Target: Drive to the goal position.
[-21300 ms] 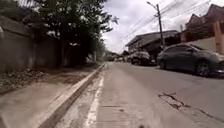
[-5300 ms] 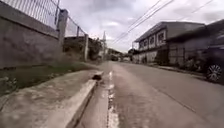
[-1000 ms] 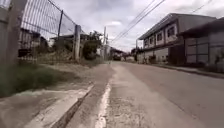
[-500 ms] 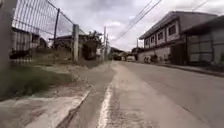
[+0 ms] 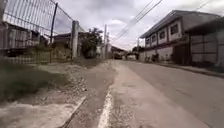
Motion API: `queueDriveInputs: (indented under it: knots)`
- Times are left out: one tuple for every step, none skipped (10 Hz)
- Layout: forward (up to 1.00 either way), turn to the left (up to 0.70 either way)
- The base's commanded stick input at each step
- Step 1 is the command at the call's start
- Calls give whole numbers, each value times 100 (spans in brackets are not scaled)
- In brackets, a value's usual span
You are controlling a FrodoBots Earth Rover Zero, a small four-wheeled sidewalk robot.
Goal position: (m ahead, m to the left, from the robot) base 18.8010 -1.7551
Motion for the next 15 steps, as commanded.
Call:
queueDriveInputs:
  knots:
    - [70, 0]
    - [70, 0]
    - [70, -1]
    - [70, -1]
    - [70, 0]
    - [70, -1]
    - [70, -1]
    - [70, 0]
    - [70, -1]
    - [70, -2]
    - [70, -2]
    - [70, -2]
    - [70, -2]
    - [70, -2]
    - [70, -1]
